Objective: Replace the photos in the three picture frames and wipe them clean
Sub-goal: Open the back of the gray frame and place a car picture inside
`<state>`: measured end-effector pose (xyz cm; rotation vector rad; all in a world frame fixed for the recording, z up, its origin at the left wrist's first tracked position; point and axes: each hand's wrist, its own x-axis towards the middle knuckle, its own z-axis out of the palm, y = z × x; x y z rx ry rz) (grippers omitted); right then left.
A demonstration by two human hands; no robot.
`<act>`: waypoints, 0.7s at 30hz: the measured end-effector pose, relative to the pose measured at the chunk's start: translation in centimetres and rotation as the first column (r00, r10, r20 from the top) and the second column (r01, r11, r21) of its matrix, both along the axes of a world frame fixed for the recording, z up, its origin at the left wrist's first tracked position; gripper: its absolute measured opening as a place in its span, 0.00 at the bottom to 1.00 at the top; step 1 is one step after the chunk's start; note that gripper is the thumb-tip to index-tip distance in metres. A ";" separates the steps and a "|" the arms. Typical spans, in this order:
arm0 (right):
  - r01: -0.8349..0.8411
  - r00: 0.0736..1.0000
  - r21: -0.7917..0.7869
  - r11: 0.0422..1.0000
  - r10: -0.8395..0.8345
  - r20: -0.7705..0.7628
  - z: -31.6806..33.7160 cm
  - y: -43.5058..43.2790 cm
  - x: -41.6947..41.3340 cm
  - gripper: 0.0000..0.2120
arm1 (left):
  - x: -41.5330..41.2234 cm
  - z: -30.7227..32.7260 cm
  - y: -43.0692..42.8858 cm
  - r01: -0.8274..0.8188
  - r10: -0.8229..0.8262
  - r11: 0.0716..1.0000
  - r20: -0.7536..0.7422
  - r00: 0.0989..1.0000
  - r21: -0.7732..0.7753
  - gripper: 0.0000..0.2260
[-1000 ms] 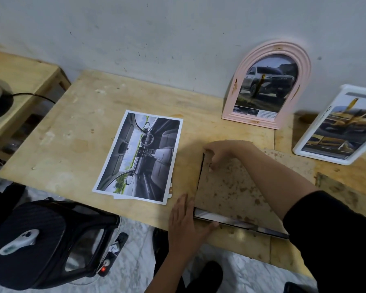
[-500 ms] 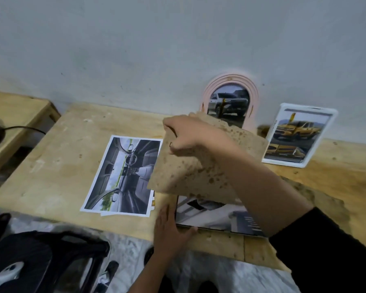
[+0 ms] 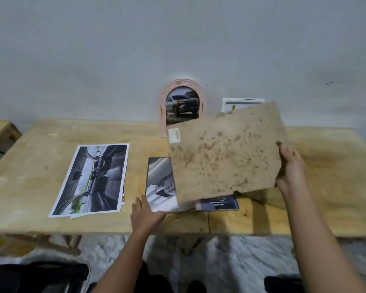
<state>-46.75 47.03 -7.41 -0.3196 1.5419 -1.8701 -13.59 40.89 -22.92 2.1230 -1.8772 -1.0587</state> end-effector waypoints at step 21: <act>0.424 0.700 0.195 0.884 -0.456 0.550 -8.7 5.8 -3.0 0.14 | 0.3 -1.4 -0.6 -0.020 0.020 1.000 0.000 1.000 -0.019 0.44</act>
